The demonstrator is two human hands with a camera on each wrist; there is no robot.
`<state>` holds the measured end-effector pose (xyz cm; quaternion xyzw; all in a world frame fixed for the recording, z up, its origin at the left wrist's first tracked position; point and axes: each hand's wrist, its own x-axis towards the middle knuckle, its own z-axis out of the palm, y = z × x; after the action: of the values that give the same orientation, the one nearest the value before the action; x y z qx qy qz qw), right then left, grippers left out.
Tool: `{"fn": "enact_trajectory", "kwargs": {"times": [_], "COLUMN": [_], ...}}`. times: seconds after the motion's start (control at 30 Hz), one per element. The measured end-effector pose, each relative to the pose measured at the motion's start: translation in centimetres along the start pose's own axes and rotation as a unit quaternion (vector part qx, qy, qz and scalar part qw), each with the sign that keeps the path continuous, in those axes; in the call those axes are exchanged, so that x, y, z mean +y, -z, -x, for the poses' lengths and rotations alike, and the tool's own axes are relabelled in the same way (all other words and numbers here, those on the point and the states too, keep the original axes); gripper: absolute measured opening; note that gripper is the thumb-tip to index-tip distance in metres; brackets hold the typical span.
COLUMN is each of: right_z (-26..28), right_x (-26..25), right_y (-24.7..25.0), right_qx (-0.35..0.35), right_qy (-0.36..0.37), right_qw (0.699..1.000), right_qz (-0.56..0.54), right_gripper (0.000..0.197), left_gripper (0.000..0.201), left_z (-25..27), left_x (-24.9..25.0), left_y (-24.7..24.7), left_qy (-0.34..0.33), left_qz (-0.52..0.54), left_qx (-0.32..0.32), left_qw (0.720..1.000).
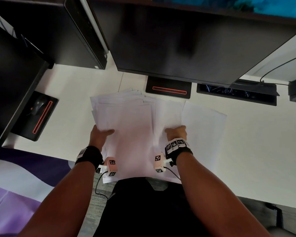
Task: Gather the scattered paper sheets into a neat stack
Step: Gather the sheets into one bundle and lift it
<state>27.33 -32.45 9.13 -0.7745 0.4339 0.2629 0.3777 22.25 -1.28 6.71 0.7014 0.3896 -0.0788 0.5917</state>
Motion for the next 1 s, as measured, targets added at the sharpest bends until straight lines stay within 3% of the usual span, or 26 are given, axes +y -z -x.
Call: {"fn": "enact_trajectory", "kwargs": {"times": [0.13, 0.53, 0.77, 1.0], "right_z": [-0.2, -0.1, -1.5, -3.6], "right_x": [0.6, 2.3, 4.8, 9.1], "right_y": [0.4, 1.5, 5.9, 12.8], "right_qx": [-0.050, -0.111, -0.051, 0.096], "right_qy": [-0.002, 0.035, 0.048, -0.027], "right_qw": [0.999, 0.993, 0.996, 0.993], "right_qz": [0.003, 0.034, 0.059, 0.070], "right_gripper": [0.036, 0.050, 0.026, 0.052], "left_gripper": [0.057, 0.057, 0.052, 0.053], "left_z": [0.1, 0.4, 0.5, 0.5], "left_x": [0.1, 0.0, -0.3, -0.4], "left_y": [0.0, -0.6, -1.3, -1.2], "left_qy": [0.002, -0.006, -0.006, -0.001], "left_qz": [-0.014, -0.034, -0.033, -0.014], "left_qx": [0.012, 0.042, 0.062, 0.048], "left_qw": [1.000, 0.998, 0.998, 0.999]}}
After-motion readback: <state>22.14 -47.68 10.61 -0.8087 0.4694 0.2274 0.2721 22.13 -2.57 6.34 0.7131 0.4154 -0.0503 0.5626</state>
